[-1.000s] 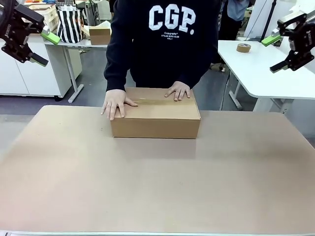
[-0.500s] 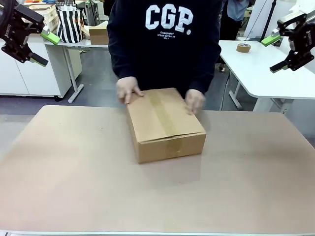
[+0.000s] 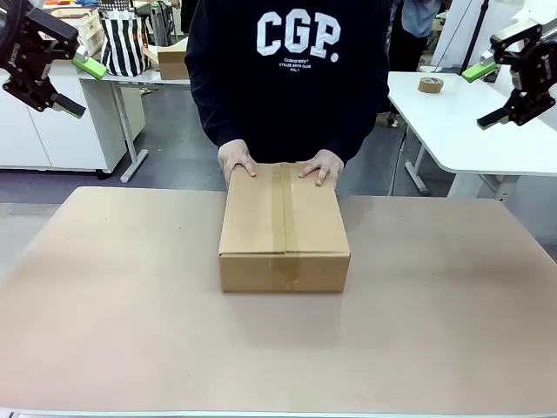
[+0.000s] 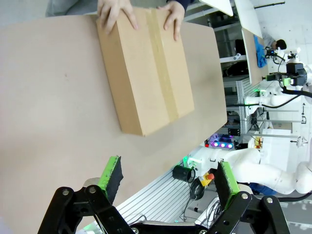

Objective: Pack the gift set into the box.
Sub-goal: Press and hold the closed box until the human finishes sealing it.

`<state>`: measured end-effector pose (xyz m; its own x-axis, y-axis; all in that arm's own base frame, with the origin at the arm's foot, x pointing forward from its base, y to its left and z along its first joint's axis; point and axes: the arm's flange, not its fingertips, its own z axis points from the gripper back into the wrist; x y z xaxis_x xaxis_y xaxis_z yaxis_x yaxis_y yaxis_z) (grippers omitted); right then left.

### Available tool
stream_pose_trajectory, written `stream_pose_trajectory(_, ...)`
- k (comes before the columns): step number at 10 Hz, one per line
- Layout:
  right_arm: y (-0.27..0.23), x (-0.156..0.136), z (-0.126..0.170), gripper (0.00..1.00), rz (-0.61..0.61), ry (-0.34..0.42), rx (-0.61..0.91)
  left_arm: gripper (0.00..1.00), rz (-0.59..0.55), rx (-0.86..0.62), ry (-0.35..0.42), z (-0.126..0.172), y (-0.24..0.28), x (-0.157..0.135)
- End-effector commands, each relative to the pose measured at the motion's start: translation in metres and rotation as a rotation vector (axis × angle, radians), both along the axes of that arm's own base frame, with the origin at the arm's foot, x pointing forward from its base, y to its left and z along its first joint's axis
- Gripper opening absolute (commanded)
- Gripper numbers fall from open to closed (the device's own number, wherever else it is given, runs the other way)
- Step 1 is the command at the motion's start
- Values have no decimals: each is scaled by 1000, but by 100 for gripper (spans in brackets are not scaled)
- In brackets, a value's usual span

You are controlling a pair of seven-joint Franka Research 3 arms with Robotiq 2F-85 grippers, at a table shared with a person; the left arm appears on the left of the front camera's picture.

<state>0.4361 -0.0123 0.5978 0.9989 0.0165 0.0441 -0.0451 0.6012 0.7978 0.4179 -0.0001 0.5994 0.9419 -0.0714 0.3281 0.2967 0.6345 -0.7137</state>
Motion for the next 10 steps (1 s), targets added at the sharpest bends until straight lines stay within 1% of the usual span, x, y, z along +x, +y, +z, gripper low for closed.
stream_pose_trajectory(1,0,0,4,100,-2,18,-13,100,-2,-3,0,0,-1,-2)
stream_pose_trajectory(10,0,0,4,100,-2,18,-13,100,-2,-3,0,0,-1,-2)
